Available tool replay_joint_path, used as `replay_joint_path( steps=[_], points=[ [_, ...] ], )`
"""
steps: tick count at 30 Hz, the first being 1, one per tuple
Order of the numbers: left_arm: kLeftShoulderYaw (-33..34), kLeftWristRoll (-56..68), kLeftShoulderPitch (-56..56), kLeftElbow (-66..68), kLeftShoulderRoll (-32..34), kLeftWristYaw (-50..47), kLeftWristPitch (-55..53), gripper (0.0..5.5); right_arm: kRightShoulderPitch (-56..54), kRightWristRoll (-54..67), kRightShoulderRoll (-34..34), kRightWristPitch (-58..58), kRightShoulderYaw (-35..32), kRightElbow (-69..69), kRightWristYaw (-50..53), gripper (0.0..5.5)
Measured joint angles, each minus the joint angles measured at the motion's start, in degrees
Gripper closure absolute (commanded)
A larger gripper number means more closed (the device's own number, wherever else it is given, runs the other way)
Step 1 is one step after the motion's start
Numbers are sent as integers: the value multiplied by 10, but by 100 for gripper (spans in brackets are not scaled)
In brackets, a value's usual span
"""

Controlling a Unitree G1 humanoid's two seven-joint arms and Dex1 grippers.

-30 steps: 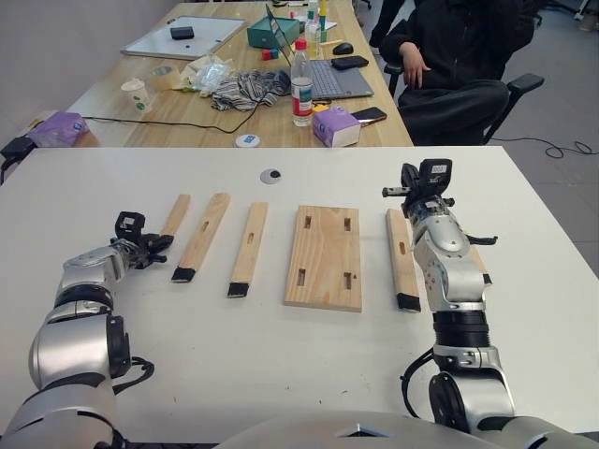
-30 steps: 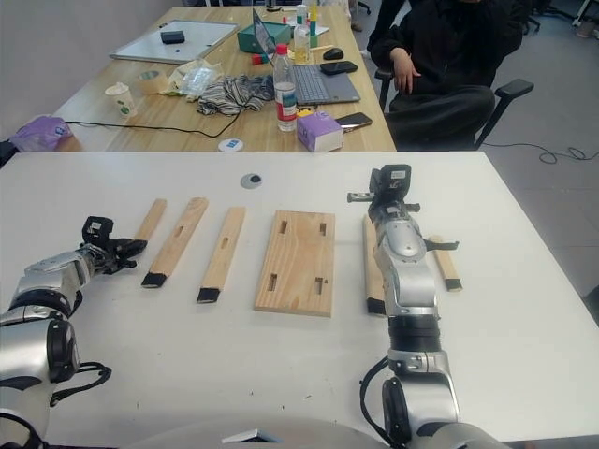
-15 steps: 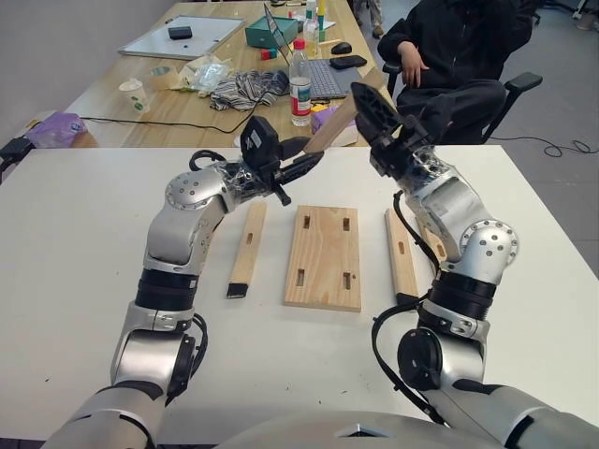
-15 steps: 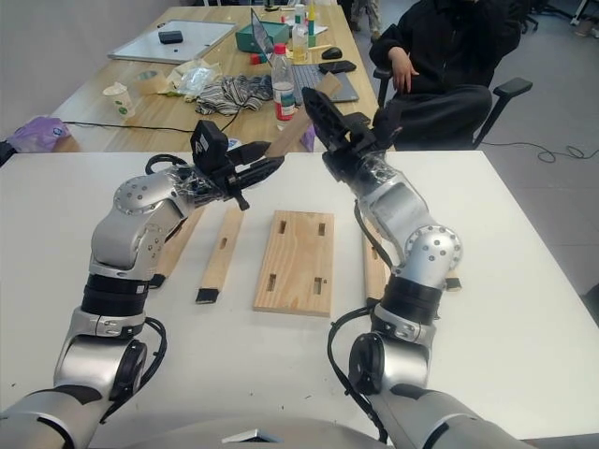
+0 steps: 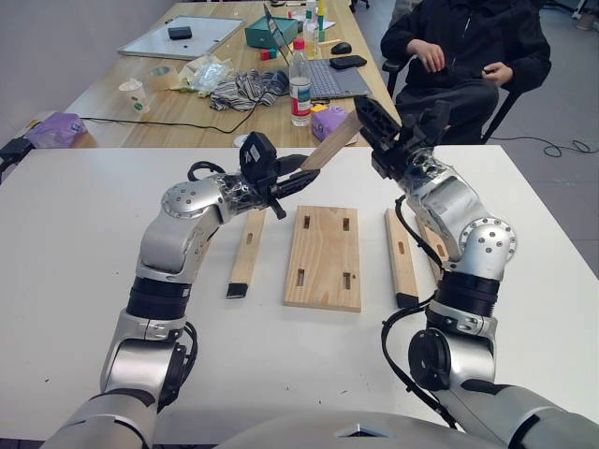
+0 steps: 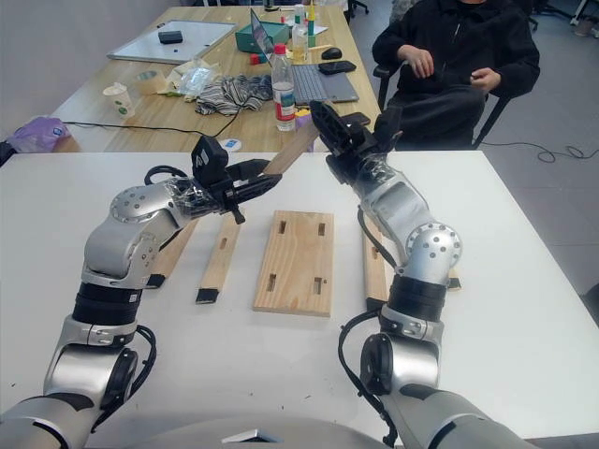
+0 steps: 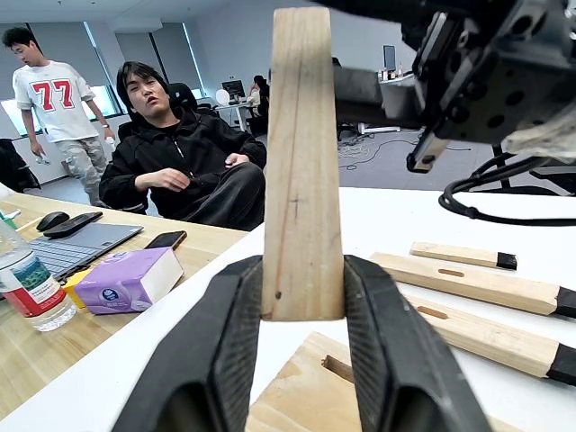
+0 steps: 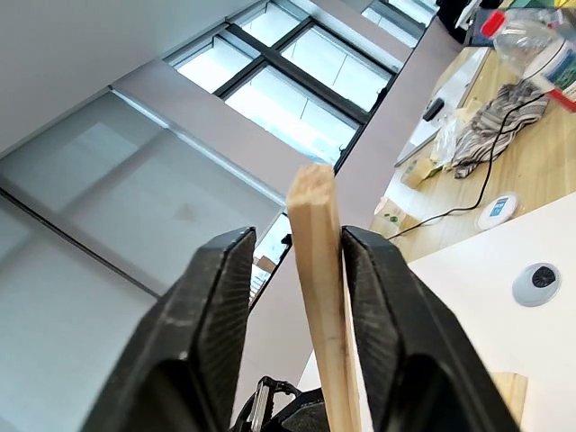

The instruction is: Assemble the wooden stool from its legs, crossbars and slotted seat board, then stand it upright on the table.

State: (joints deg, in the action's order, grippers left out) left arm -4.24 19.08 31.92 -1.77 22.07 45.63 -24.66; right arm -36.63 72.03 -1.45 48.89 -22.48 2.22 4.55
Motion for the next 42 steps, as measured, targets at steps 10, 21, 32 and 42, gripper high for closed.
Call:
replay_joint_path(
  steps=[10, 21, 32, 42],
  points=[
    [-7, -14, -3, 11, -2, -4, 24, 425, 10, -19, 3, -15, 10, -5, 0, 502],
    [-93, -111, -48, 53, 16, -22, 38, 301, 1, -63, 29, -43, 12, -18, -16, 511],
    [-96, -213, -69, 126, 26, -107, 100, 301, 169, -186, 158, -19, -23, -1, 20, 511],
    [-94, -224, -66, 136, 26, -106, 112, 301, 189, -204, 182, -14, -43, 12, -1, 511]
  ],
)
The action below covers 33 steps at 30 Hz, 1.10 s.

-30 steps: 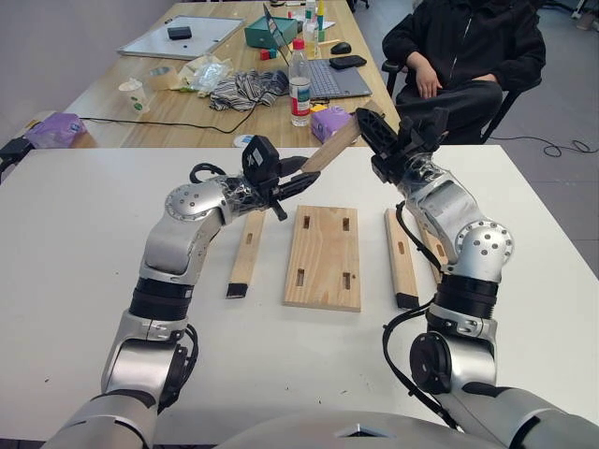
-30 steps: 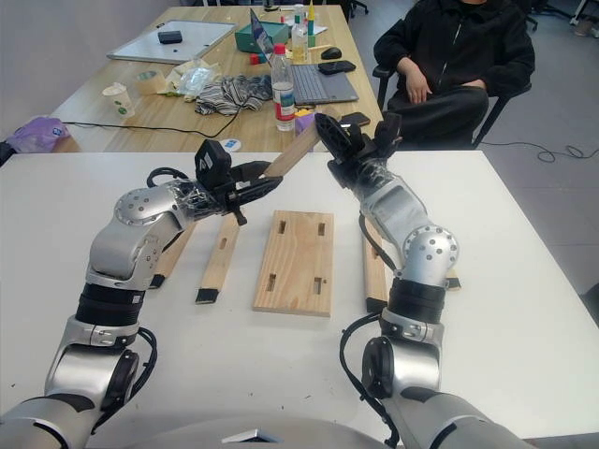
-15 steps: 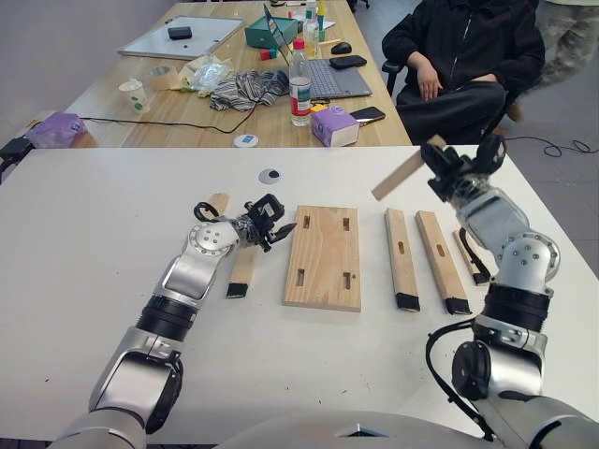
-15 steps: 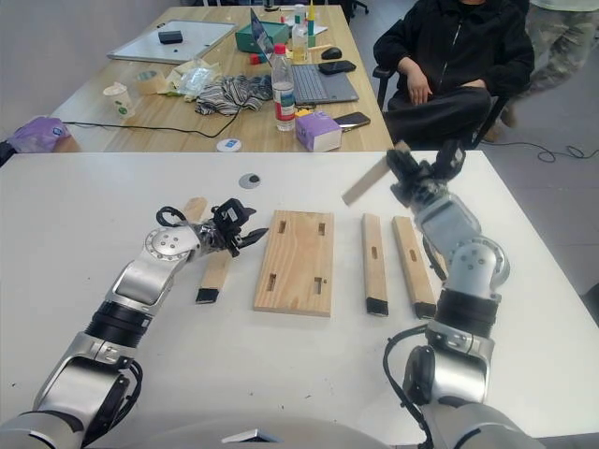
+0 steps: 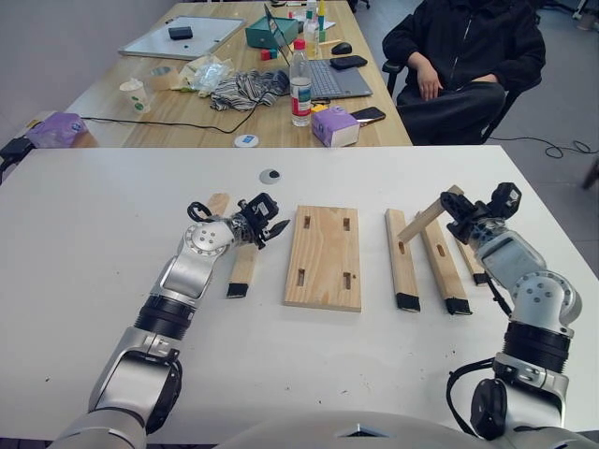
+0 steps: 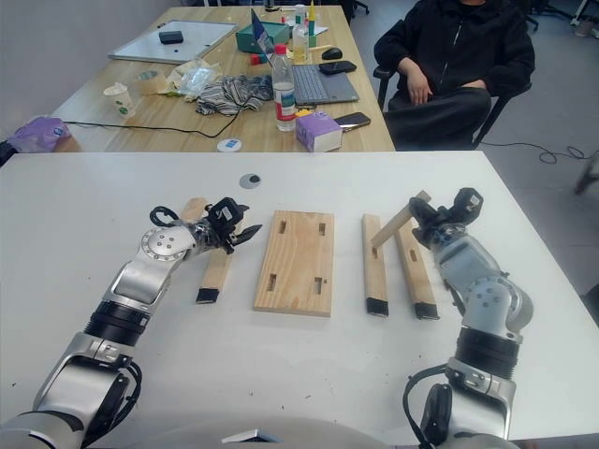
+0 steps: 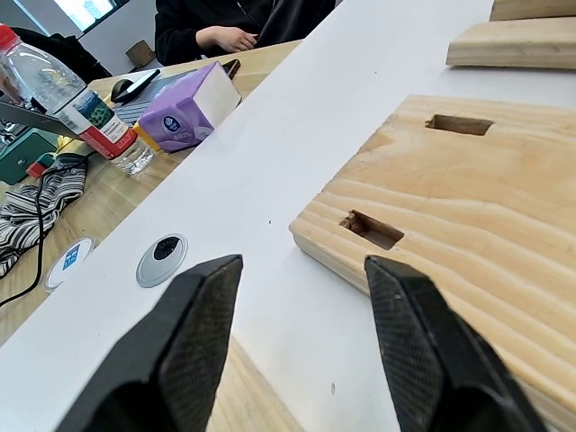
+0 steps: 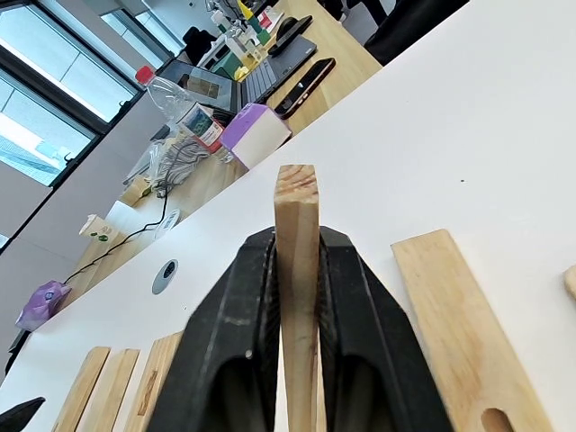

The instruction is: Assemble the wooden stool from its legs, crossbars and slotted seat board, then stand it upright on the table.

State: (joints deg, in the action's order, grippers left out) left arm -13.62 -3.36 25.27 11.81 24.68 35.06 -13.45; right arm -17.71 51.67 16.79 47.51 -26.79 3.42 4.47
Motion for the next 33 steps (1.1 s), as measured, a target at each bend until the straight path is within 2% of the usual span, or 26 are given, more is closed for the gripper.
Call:
replay_joint_path(
  steps=[10, 15, 21, 28, 33],
  points=[
    [4, -1, 0, 0, -3, -1, 2, 301, 16, -52, -2, -24, 21, -28, -45, 511],
    [5, -1, 0, 0, -4, -6, 8, 301, 26, -133, 0, -78, 78, 1, -59, 511],
    [21, 0, -7, -5, -6, -20, 7, 301, 84, -219, -10, -122, 157, 93, -46, 511],
    [38, 0, -13, -8, -4, -27, 5, 301, 164, -272, -49, -173, 185, 168, -30, 511],
    [48, 0, -14, -8, -4, -34, 5, 301, 241, -301, -53, -238, 209, 211, -47, 511]
  ],
)
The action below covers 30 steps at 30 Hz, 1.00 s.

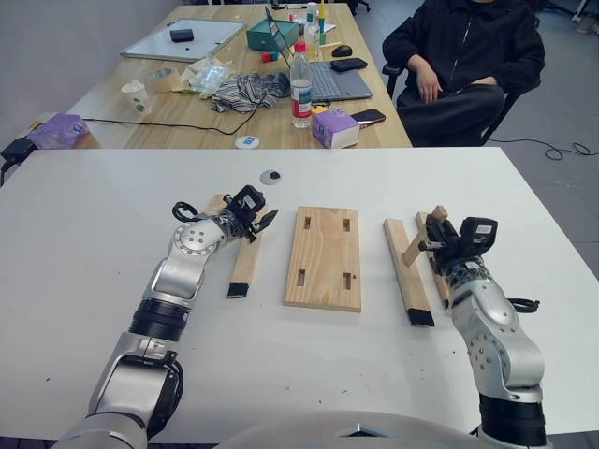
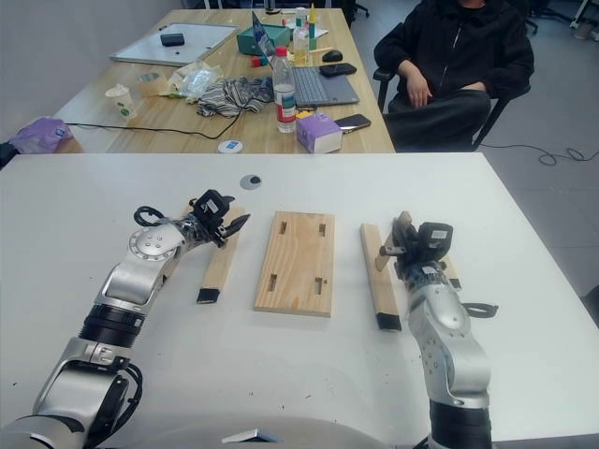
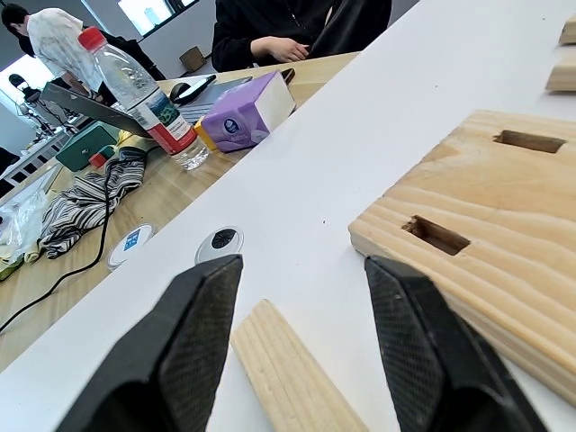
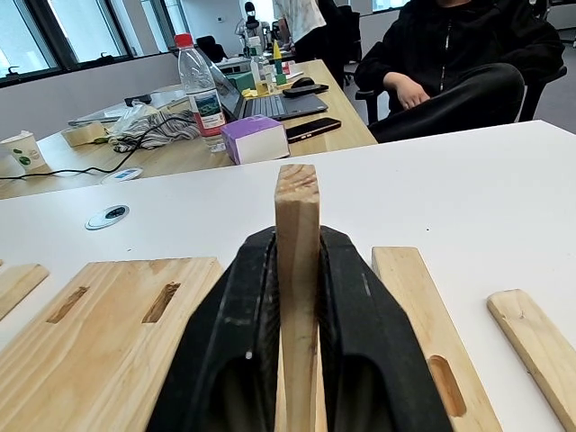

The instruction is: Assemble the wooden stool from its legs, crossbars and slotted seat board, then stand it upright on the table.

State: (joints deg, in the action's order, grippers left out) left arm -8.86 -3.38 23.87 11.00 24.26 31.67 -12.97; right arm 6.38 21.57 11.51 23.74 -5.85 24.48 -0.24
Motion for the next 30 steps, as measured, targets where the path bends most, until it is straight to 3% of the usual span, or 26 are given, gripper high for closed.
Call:
replay_joint_path(
  steps=[6, 17, 23, 30],
  points=[
    [1, 0, 0, 3, 0, -2, 1, 301, 49, -22, -19, -77, 10, -3, -25, 511],
    [2, 0, 1, 8, 0, -6, 3, 301, 114, -64, 12, -144, 36, 8, -106, 511],
    [3, 0, 2, 8, -1, -10, 7, 301, 98, -43, 23, -132, 22, -6, -104, 511],
    [3, 0, 3, 14, -3, -14, 8, 301, 27, 33, 0, -24, -31, -23, -48, 511]
  ],
)
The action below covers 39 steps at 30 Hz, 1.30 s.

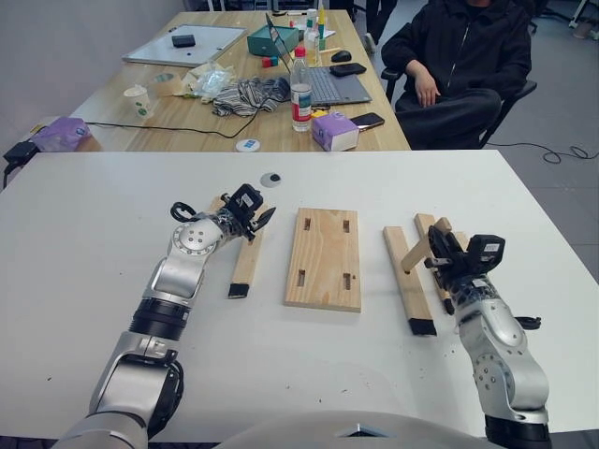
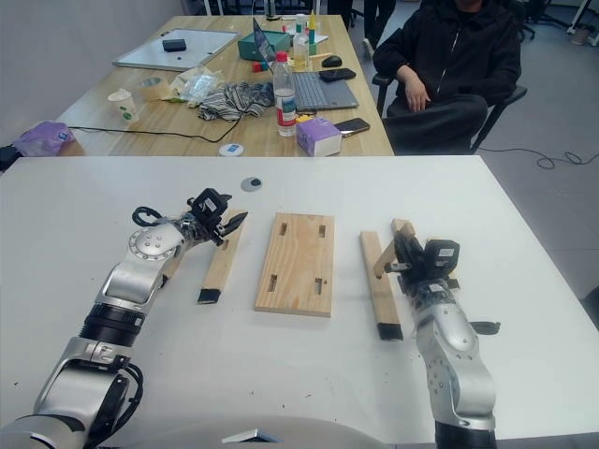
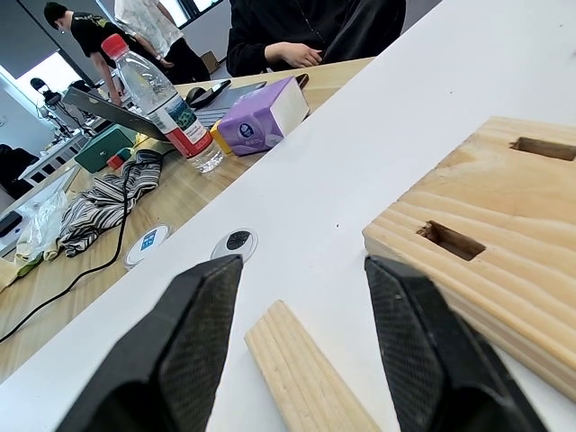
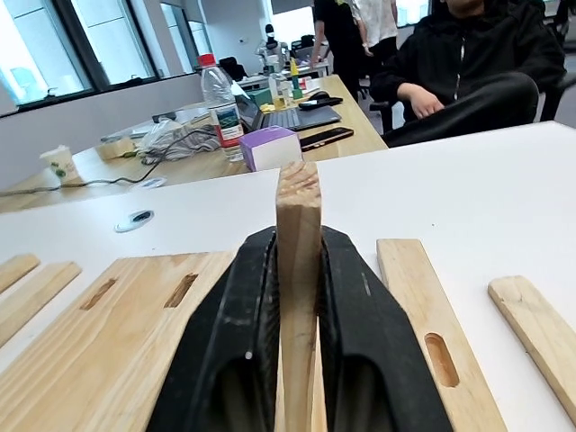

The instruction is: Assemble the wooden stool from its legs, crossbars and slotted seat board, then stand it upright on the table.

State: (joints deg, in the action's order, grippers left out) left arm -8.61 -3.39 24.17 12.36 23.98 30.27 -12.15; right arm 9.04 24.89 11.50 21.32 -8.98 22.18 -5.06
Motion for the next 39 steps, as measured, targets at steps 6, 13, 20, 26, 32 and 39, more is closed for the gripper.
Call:
replay_joint_path(
  steps=[6, 13, 20, 26, 32, 39],
  points=[
    [1, 0, 2, 3, 0, -3, 2, 301, -1, -35, 4, 20, 19, 8, 29, 511],
    [5, 0, 2, 3, 0, -3, 2, 301, 17, -97, 4, 9, 46, 27, 42, 511],
    [5, 0, 10, 6, 0, -3, 8, 301, 48, -131, 7, -62, 59, 6, 15, 511],
    [5, 0, 14, 9, 0, -3, 13, 301, 48, -129, 6, -75, 48, -4, -3, 511],
    [5, 0, 14, 9, -1, -4, 13, 301, 50, -131, 7, -76, 45, -20, -15, 438],
    [9, -1, 15, 11, -3, -15, 14, 301, 80, -142, 27, -36, 55, -93, -40, 315]
  ],
)
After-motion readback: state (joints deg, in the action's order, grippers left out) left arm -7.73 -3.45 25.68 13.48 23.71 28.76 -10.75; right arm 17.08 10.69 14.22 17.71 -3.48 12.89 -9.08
